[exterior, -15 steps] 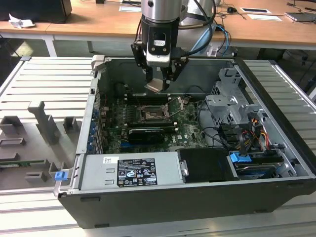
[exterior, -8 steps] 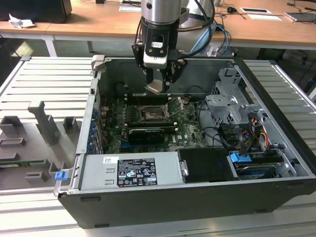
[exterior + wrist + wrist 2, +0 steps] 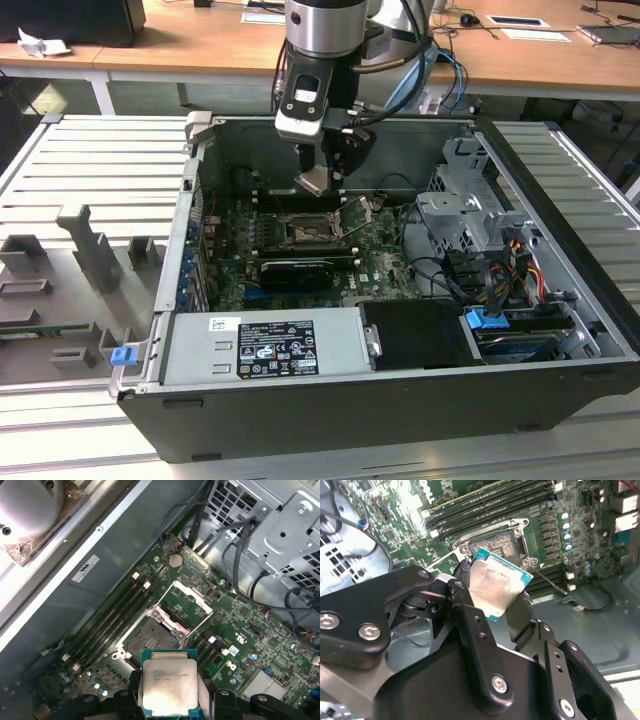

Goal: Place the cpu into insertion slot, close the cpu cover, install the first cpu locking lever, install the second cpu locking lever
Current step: 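Place the cpu into insertion slot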

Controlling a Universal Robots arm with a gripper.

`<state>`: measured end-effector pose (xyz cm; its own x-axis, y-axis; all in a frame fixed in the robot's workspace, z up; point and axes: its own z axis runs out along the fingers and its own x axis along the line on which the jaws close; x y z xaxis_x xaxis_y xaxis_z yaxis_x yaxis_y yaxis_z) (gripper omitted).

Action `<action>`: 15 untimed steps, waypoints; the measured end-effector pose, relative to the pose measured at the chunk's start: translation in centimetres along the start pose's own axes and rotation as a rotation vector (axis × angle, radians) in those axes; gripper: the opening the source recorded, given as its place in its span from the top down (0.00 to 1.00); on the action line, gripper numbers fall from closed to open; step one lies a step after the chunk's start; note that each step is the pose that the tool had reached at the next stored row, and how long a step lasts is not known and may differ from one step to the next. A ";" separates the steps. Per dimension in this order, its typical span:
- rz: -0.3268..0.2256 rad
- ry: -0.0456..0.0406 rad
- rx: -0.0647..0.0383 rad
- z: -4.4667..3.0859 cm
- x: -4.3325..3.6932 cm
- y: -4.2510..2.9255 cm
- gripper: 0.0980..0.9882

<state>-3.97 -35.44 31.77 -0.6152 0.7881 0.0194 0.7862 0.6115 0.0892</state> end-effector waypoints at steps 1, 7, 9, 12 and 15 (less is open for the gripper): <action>0.016 -0.0014 0.000 0.08 0.00 -0.01 0.52; 0.143 -0.0128 -0.003 0.91 -0.02 -0.08 0.52; 0.173 -0.0157 -0.003 1.09 -0.02 -0.10 0.52; 0.223 -0.0201 -0.004 1.30 -0.03 -0.12 0.52; 0.285 -0.0257 -0.005 1.53 -0.03 -0.14 0.52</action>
<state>-3.97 -35.44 30.23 -0.3679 0.9297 0.0192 0.9268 0.3649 0.0892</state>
